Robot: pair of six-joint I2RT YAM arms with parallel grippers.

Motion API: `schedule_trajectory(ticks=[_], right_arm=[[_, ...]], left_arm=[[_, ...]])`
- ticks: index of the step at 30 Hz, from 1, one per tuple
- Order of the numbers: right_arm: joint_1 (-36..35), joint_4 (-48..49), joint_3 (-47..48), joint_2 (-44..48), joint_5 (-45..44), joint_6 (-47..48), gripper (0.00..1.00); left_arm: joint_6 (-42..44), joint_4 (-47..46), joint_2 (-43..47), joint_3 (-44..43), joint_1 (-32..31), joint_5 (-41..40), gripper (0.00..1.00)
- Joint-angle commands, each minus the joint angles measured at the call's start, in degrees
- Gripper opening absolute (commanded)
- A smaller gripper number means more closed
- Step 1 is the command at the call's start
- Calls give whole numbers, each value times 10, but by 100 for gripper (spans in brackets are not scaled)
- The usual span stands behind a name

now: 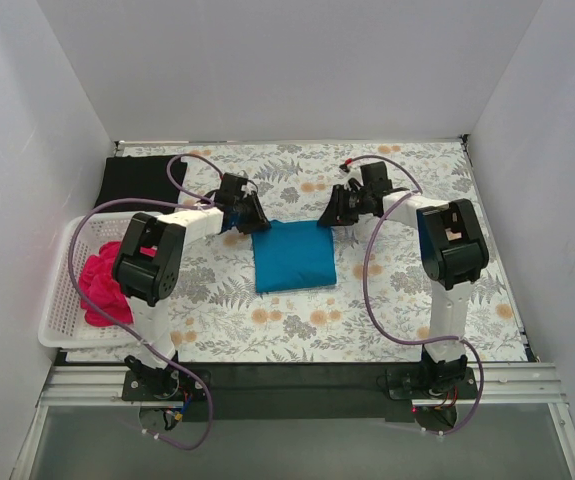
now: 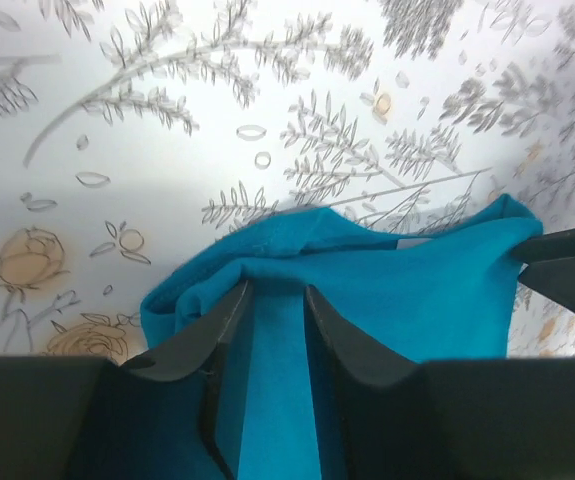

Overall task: Fold and stack the t-shirts
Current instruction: Fold the tshirt

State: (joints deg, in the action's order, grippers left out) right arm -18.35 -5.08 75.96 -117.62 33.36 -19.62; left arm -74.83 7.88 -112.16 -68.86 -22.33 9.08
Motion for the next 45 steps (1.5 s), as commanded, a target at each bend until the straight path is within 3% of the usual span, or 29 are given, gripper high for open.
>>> schedule_trajectory(ticks=[1,6,10,18,27,33,37,40,45], right_arm=[[18,103,-12,12,55,-57,34],[19,205,-71,82,90,-121,35],[16,256,-111,98,106,-163,36],[19,313,-82,-11,115,-198,34],[64,333,-64,-70,128,-190,33],[57,334,-104,37,146,-217,33],[15,332,-160,143,148,-231,33],[-17,334,-219,195,142,-244,33],[-53,337,-292,206,129,-228,33]], left_arm=[[6,-8,27,-35,10,7,27],[-22,-36,125,13,11,35,41],[-47,-123,178,99,11,37,44],[-74,-168,57,89,25,45,29],[-64,-161,-10,58,51,76,25],[-55,-118,99,67,45,68,38],[-48,-65,200,70,31,97,49],[-65,-36,250,99,9,127,50],[-100,-58,273,170,-53,136,34]])
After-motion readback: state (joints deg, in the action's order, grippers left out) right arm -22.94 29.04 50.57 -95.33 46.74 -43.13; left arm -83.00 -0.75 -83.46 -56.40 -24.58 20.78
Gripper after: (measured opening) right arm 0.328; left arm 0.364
